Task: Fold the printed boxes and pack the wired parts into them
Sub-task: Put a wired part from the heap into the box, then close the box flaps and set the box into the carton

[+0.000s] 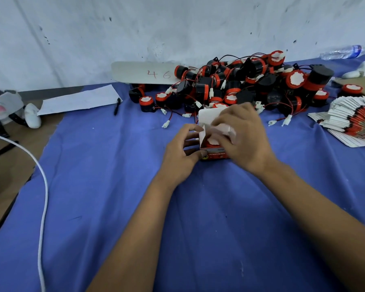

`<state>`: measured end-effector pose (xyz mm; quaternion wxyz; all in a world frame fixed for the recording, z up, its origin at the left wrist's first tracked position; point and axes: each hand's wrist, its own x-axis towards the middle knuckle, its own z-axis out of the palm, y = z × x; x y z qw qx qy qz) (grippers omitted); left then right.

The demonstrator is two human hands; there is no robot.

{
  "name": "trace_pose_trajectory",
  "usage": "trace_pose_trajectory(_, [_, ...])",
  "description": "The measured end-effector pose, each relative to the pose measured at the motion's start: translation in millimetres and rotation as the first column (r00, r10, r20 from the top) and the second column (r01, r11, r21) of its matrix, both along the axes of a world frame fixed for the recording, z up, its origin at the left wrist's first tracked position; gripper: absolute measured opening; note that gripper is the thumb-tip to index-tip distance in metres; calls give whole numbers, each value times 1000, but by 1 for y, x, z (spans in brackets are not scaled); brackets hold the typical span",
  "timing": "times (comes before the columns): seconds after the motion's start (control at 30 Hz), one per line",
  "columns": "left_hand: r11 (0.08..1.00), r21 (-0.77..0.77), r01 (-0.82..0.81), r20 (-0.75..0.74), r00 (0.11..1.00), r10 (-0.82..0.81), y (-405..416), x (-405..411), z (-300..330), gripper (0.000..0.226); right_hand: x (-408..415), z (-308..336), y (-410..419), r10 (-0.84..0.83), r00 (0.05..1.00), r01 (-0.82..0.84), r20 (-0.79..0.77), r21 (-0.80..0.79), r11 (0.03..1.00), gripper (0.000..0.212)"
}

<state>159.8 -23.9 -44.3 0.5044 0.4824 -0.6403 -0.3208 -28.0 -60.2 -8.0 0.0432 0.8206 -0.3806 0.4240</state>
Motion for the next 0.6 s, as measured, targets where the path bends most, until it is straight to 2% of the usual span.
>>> trace_pose_trajectory(0.07, [1000,-26,-17,72,997,18,-1,0,-1,44,-6,-9,4,-88,967,67,239,94,993,9])
trace_pose_trajectory(0.17, [993,-89,-83,208,973,100,-1,-1,-2,39,-9,-18,7,-68,952,8,298,200,980,13])
trace_pose_trajectory(0.3, [983,-127,-129,263,952,159,-1,-2,-3,35,-8,-19,6,-51,917,-35,396,206,978,19])
trace_pose_trajectory(0.43, [973,-179,-148,278,941,194,-1,-7,-3,28,-9,-29,2,-36,974,-17,224,233,972,10])
trace_pose_trajectory(0.5, [973,-183,-143,278,942,191,-2,-9,-3,26,-9,-30,1,-51,989,24,136,194,981,10])
trace_pose_trajectory(0.6, [974,-191,-124,269,947,173,-1,-8,-1,23,-9,-29,2,-91,983,54,162,216,975,12])
